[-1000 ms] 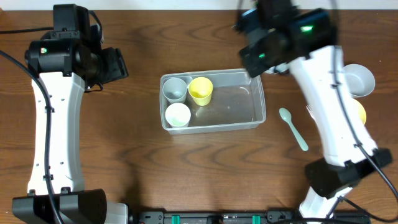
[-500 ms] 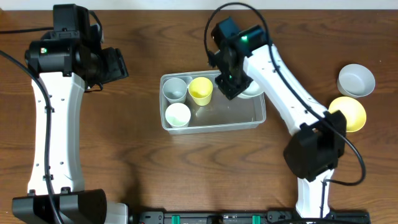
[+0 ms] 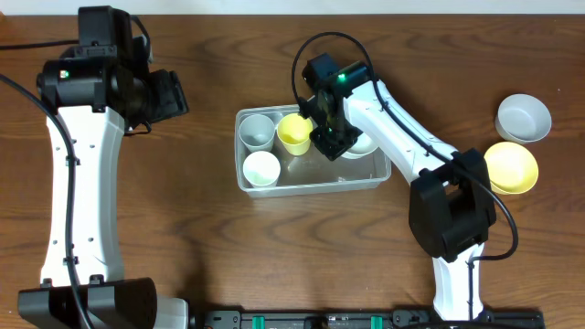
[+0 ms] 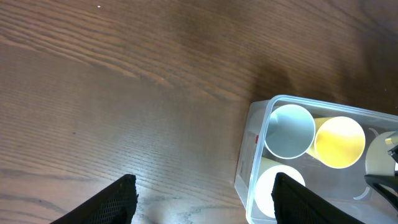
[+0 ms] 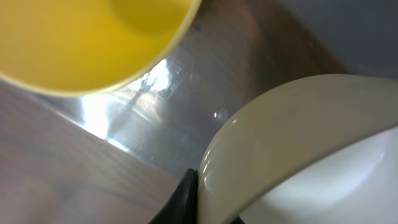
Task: Pack container
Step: 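Place the white bowl in the container's right half and release, then grasp the yellow bowl rim with the right gripper, then stack the yellow bowl onto the white bowl in the container, then grasp the grey bowl rim with the right gripper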
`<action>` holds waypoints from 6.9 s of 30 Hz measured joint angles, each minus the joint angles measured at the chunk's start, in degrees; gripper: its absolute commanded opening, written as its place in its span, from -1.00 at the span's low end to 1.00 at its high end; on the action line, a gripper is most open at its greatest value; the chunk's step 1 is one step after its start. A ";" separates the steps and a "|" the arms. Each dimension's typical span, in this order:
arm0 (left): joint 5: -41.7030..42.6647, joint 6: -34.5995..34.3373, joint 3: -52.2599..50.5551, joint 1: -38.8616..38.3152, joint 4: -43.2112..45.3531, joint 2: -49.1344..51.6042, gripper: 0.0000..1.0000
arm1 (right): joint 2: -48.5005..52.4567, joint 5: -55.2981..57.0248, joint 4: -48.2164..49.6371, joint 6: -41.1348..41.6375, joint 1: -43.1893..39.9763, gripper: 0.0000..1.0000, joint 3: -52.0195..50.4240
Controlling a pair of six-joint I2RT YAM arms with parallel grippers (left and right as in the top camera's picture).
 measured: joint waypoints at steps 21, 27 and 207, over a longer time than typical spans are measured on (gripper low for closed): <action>0.02 -0.02 0.00 0.00 -0.20 0.00 0.41 | -0.07 1.36 -2.38 1.88 -0.50 0.39 3.43; 0.11 -0.02 0.00 0.00 -0.20 0.00 0.40 | -6.01 5.95 -4.55 12.92 -6.99 0.55 14.21; 0.15 -0.02 0.00 0.00 -1.51 0.02 0.41 | 14.23 1.18 0.35 6.51 -49.37 -0.97 15.67</action>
